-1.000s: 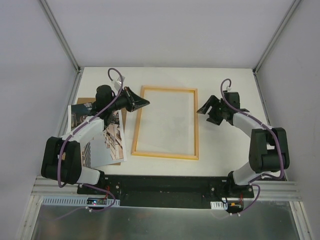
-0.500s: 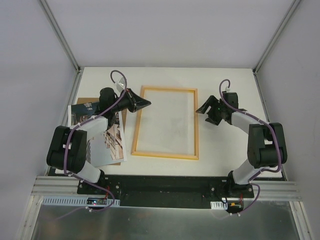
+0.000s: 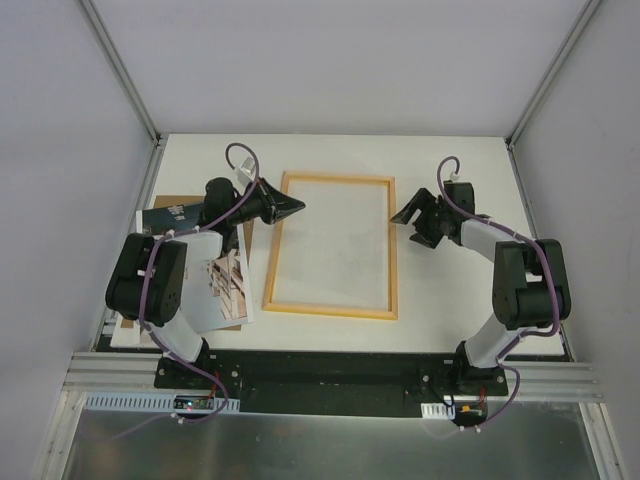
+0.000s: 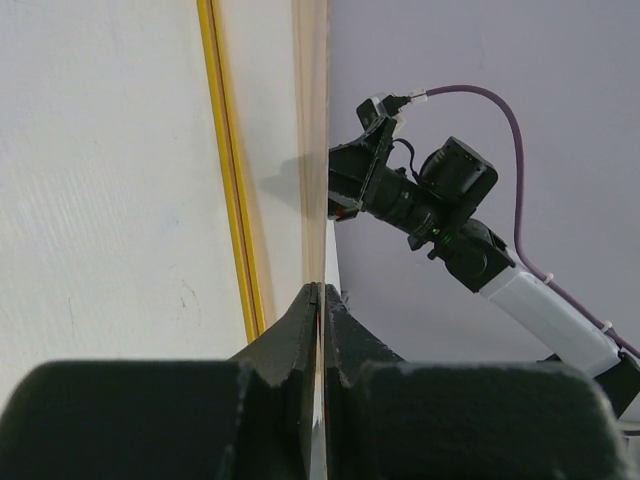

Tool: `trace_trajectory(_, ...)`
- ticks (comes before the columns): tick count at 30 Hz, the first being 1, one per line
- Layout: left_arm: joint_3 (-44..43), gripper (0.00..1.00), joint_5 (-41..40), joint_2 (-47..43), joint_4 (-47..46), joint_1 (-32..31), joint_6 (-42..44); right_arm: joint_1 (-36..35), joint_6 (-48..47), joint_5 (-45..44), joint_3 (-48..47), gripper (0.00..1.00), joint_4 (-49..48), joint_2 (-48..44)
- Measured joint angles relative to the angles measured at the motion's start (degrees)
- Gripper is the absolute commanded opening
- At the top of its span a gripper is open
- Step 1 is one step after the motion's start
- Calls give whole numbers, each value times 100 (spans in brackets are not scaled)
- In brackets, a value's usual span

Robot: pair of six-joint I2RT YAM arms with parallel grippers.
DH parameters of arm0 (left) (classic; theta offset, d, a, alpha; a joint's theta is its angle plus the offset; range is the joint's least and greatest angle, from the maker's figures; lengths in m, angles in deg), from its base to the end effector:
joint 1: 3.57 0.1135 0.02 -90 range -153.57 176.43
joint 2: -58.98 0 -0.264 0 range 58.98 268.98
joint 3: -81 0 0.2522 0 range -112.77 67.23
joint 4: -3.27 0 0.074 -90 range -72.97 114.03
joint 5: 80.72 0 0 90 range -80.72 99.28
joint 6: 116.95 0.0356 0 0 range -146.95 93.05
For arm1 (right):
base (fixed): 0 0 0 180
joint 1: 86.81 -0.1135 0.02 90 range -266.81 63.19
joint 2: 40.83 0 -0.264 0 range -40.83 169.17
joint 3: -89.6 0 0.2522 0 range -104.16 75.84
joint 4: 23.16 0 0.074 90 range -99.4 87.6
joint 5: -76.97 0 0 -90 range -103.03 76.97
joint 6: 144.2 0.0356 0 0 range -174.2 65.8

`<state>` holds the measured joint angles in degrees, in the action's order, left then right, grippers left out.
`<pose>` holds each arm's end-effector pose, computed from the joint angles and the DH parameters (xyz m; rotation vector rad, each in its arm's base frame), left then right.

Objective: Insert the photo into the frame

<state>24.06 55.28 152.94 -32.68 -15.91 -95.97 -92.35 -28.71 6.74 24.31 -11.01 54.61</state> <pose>0.3250 -0.0973 0.2232 -0.1877 1.8730 -1.6710 0.3399 0.0451 0.1773 0.2281 2.3390 0.6705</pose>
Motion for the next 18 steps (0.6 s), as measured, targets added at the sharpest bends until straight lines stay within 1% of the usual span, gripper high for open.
trace_trajectory(18,-31,0,0,592,-584,-129,-286,24,50,-44,-120,91,-42,87)
